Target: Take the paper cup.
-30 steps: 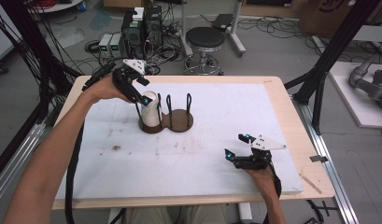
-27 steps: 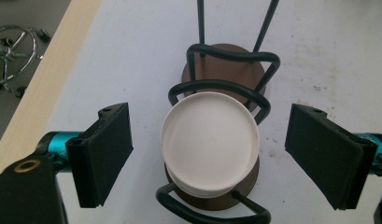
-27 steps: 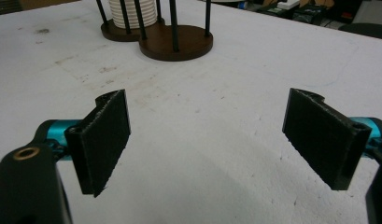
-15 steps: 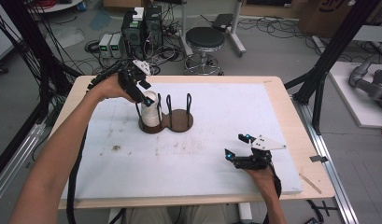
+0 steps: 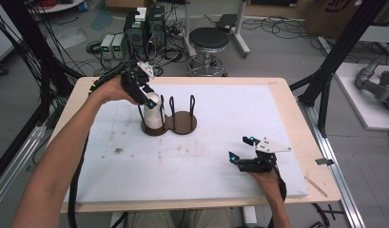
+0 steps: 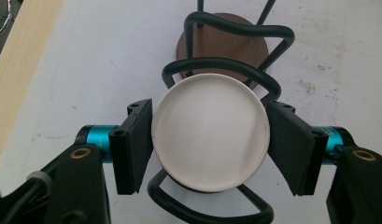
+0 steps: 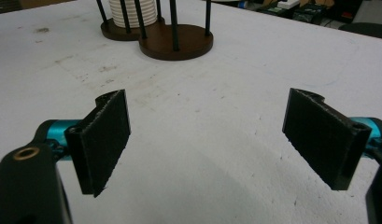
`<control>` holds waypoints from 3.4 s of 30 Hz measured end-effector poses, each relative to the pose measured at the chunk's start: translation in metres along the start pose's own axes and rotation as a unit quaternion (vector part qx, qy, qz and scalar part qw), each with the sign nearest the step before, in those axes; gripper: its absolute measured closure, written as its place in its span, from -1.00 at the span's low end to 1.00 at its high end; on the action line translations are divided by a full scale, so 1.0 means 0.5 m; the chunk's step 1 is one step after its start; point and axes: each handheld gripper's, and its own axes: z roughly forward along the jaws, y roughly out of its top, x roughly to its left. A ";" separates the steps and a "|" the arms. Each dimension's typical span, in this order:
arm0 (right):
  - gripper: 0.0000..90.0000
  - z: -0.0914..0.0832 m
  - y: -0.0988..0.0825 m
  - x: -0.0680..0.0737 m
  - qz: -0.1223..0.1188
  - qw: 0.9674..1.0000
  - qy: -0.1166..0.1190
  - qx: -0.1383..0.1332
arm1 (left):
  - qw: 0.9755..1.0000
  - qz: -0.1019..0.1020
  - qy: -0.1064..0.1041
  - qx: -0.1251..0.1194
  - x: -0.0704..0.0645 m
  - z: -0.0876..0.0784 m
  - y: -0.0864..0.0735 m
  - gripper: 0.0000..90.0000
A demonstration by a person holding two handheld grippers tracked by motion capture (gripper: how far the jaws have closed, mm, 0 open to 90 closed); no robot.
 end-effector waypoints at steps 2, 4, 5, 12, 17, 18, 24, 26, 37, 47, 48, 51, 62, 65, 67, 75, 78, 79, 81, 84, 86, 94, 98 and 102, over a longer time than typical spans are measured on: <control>-0.66 -0.001 0.000 0.001 0.001 1.000 0.001 0.001 | 1.000 -0.001 0.000 0.002 0.001 -0.001 0.000 -0.22; -0.66 -0.001 0.000 0.002 0.002 1.000 0.001 0.002 | 1.000 -0.003 0.002 0.004 0.001 -0.002 0.001 -0.22; -0.66 -0.001 0.000 0.002 0.003 1.000 0.001 0.003 | 1.000 -0.004 0.003 0.003 0.001 -0.002 0.001 -0.22; -0.66 0.000 0.000 0.001 0.000 1.000 0.001 0.002 | 1.000 -0.010 0.006 0.001 0.001 -0.008 0.001 -0.22; -0.66 0.000 0.000 0.001 -0.001 1.000 0.001 0.001 | 1.000 -0.012 0.005 0.001 -0.001 -0.019 0.004 -0.21; -0.66 0.000 0.000 0.001 -0.001 1.000 0.001 0.001 | 1.000 -0.012 0.005 0.001 -0.001 -0.019 0.004 -0.21; -0.66 0.001 0.000 0.001 -0.002 1.000 0.001 0.003 | 1.000 -0.012 0.009 -0.010 -0.002 -0.057 0.015 -0.21; -0.66 0.001 0.001 0.001 -0.001 1.000 0.001 0.003 | 1.000 -0.014 0.012 -0.015 -0.002 -0.075 0.019 -0.21; -0.66 0.001 0.001 0.003 0.000 1.000 -0.001 0.004 | 0.999 -0.007 0.036 -0.033 -0.010 -0.155 0.054 -0.20; -0.66 0.001 0.001 0.004 0.000 1.000 0.000 0.005 | 0.998 0.003 0.039 -0.045 -0.023 -0.188 0.072 -0.20; -0.66 0.001 0.001 0.004 0.000 1.000 0.000 0.005 | 0.998 0.004 0.040 -0.043 -0.025 -0.189 0.072 -0.20; -0.66 0.001 0.001 0.003 0.000 1.000 0.000 0.005 | 0.998 0.005 0.041 -0.052 -0.033 -0.196 0.073 -0.20; -0.66 0.001 0.001 0.003 -0.001 1.000 -0.001 0.003 | 0.989 0.004 0.029 -0.148 -0.110 -0.206 0.031 -0.20; -0.66 0.001 0.000 0.004 -0.005 1.000 -0.002 0.003 | 0.983 0.004 0.024 -0.180 -0.135 -0.203 0.014 -0.20; -0.66 0.001 0.000 0.004 -0.007 1.000 -0.002 0.002 | 0.976 0.004 0.008 -0.218 -0.162 -0.196 -0.002 -0.20; -0.66 -0.001 -0.001 0.003 -0.004 1.000 0.003 0.000 | 0.959 0.001 -0.012 -0.284 -0.210 -0.156 -0.044 -0.20; -0.66 -0.001 -0.001 0.002 -0.005 1.000 0.002 -0.001 | 0.951 -0.002 -0.019 -0.308 -0.222 -0.133 -0.065 -0.20; -0.66 -0.002 -0.001 0.003 -0.003 1.000 0.002 -0.001 | 0.947 -0.006 -0.022 -0.320 -0.226 -0.124 -0.075 -0.20; -0.66 -0.002 -0.001 0.005 -0.006 1.000 -0.001 -0.003 | 0.943 -0.014 -0.027 -0.332 -0.235 -0.108 -0.090 -0.20; -0.66 -0.002 -0.001 0.008 -0.011 1.000 -0.004 -0.003 | 0.938 -0.024 -0.034 -0.345 -0.250 -0.083 -0.108 -0.20; -0.66 -0.001 0.000 0.008 -0.011 1.000 -0.004 0.001 | 0.934 -0.024 -0.033 -0.356 -0.261 -0.064 -0.121 -0.20; -0.66 -0.002 -0.001 0.006 -0.007 1.000 -0.002 -0.002 | 0.920 -0.020 -0.050 -0.389 -0.289 -0.019 -0.160 -0.20; -0.66 0.000 0.000 0.004 -0.008 1.000 -0.002 0.002 | 0.916 -0.023 -0.054 -0.398 -0.297 0.000 -0.177 -0.20; -0.66 0.001 0.000 0.005 -0.007 1.000 -0.002 0.003 | 0.910 -0.026 -0.050 -0.410 -0.305 0.013 -0.196 -0.20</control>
